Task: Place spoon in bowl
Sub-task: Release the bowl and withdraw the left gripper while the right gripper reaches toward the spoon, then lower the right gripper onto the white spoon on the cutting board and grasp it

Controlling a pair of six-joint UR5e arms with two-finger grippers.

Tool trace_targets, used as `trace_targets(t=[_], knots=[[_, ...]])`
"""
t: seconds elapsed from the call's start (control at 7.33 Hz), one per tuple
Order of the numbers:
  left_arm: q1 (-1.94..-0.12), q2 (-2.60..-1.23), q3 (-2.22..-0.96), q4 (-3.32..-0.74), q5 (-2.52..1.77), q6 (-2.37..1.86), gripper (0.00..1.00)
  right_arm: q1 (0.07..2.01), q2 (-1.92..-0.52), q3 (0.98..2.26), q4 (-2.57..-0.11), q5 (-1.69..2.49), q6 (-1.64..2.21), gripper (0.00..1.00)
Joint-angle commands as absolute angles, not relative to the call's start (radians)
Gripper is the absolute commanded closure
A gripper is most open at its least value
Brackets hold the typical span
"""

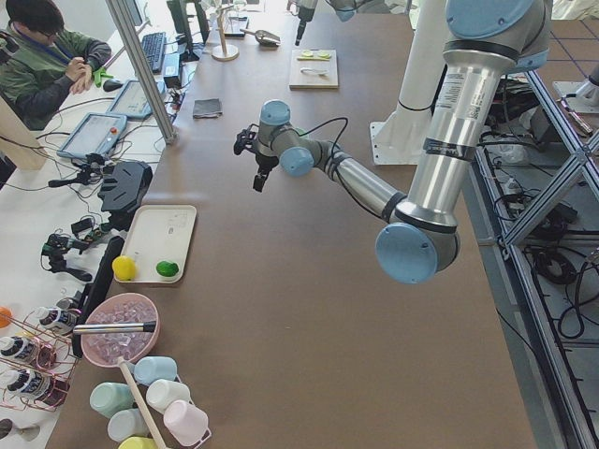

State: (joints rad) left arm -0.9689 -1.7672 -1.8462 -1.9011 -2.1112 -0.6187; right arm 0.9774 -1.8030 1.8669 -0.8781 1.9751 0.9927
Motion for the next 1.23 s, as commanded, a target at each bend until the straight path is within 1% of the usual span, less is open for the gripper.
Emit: trace_targets(t=[0.0,0.14,0.27,0.41,0.82,1.09], knots=[[-1.083,-1.690,-1.845,-1.904,-2.171,-0.456,0.01,0.811,-1.810,1.868,-0.876,1.826,1.194,0.03],[-1.083,-1.692,-1.844,-1.904,-2.171,-0.457,0.01,0.728,-1.809,1.884,-0.876,1.745,1.272,0.04],[-1.083,-1.692,-1.845,-1.904,-2.171,-0.457,0.01,0.694,-1.810,1.885,-0.876,1.723,1.282,0.08],[-1.083,-1.692,-1.847,-1.904,-2.171,-0.457,0.01,0.678,-1.812,1.884,-0.876,1.720,1.305,0.21],[-1.083,-1.692,-1.848,-1.904,-2.171,-0.463,0.01,0.640,-1.810,1.890,-0.876,1.700,1.324,0.26],[-1.081,-1.695,-1.850,-1.904,-2.171,-0.471,0.01,0.626,-1.810,1.896,-0.876,1.697,1.324,0.36]])
